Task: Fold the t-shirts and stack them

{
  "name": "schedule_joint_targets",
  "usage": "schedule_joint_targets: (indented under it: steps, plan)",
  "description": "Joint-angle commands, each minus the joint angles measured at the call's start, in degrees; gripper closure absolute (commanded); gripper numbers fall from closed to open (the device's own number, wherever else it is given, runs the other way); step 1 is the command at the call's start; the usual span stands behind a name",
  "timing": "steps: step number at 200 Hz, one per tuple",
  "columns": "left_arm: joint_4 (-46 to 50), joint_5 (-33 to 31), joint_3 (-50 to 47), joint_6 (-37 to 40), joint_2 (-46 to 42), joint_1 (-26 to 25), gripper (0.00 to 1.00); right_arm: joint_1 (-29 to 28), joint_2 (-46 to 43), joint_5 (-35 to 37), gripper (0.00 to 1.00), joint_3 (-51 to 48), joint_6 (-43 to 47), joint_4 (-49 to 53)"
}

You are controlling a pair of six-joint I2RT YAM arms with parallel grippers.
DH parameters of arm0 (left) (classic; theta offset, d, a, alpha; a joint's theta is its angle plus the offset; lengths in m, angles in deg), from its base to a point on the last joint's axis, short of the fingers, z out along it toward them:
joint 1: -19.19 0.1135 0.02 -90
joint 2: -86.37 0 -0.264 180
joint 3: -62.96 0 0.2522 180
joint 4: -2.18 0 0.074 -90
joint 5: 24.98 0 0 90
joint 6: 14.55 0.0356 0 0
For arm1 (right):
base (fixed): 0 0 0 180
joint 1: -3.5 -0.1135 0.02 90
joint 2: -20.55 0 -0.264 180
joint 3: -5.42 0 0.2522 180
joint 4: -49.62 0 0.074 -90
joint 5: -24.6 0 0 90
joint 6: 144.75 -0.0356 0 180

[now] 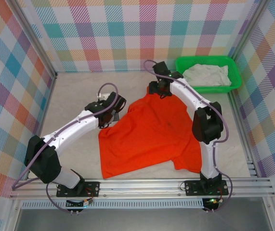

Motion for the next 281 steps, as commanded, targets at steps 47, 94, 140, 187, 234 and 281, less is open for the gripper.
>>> schedule_joint_targets:
  steps: [47,94,140,187,234,281]
  plan:
    - [4.04,2.03,-5.49,0.94,-9.69,5.51,0.76,-11.06,9.24,-14.94,0.25,1.76,-11.43,3.57]
    - [2.78,3.94,-8.69,0.99,-11.25,6.41,0.76,-12.62,14.18,-18.12,0.4,3.51,-13.53,5.51]
    - [1.77,5.77,-9.35,1.35,-10.55,6.49,0.77,-12.7,8.06,-17.47,0.88,-2.36,-12.66,3.15]
    - [0.39,8.43,-9.49,1.9,-7.86,6.53,0.79,-12.65,-2.21,-16.55,0.99,-16.99,-13.27,-1.67]
    - [-1.18,9.05,-10.05,1.27,-6.82,6.49,0.84,-12.69,-4.47,-18.37,0.7,-17.7,-15.26,-3.51]
    - [-1.8,9.42,-9.21,1.48,-2.88,6.55,0.86,-12.7,1.77,-16.72,0.68,-4.31,-13.88,1.81]
